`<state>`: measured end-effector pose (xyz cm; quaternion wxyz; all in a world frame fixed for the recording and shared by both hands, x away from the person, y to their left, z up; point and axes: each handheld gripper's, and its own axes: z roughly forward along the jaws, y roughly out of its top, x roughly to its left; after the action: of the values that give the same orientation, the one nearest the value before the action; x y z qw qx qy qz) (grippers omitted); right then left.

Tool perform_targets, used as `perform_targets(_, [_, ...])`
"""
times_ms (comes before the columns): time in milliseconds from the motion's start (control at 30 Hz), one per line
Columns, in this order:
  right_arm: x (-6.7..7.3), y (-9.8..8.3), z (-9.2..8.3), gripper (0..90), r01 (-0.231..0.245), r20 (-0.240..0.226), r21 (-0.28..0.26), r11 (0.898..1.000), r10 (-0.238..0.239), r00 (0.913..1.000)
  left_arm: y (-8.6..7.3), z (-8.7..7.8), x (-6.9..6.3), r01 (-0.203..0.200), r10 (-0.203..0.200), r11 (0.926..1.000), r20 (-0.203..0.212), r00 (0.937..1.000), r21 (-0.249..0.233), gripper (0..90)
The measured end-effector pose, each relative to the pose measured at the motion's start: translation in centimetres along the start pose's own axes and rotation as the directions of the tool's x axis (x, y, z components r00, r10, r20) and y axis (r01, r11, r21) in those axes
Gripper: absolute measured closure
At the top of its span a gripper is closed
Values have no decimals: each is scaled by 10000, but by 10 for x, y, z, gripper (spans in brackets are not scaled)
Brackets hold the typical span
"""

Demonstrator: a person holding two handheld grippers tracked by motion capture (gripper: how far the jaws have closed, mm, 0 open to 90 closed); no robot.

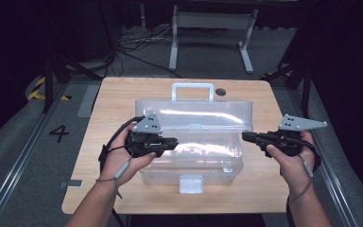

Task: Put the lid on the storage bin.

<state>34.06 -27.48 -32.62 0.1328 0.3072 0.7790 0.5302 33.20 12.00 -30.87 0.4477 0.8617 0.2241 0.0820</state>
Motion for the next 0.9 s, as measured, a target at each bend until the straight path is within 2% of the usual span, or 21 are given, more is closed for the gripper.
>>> perform_targets(100, [-1,-1,-2,900,-43,-24,-13,10000,43,10000,-7,-6,5,341,-344,9991,-114,9993,-241,856])
perform_targets(200, [-2,-2,-3,900,-35,-22,52,10000,35,10000,-15,-11,9,454,-470,9978,-327,9984,-479,860])
perform_targets(433, [-3,-4,-5,900,-25,4,162,9999,25,10000,-31,-21,19,997,-1036,9931,-648,9925,-613,863])
perform_targets(633, [-2,-6,-6,900,24,-44,245,9997,-23,10000,-40,-35,27,1405,-1465,9868,-730,9865,-810,871])
perform_targets(900, [-1,-6,-7,900,83,-29,352,9993,-82,10000,-46,-41,32,1881,-1951,9783,-801,9775,-871,883])
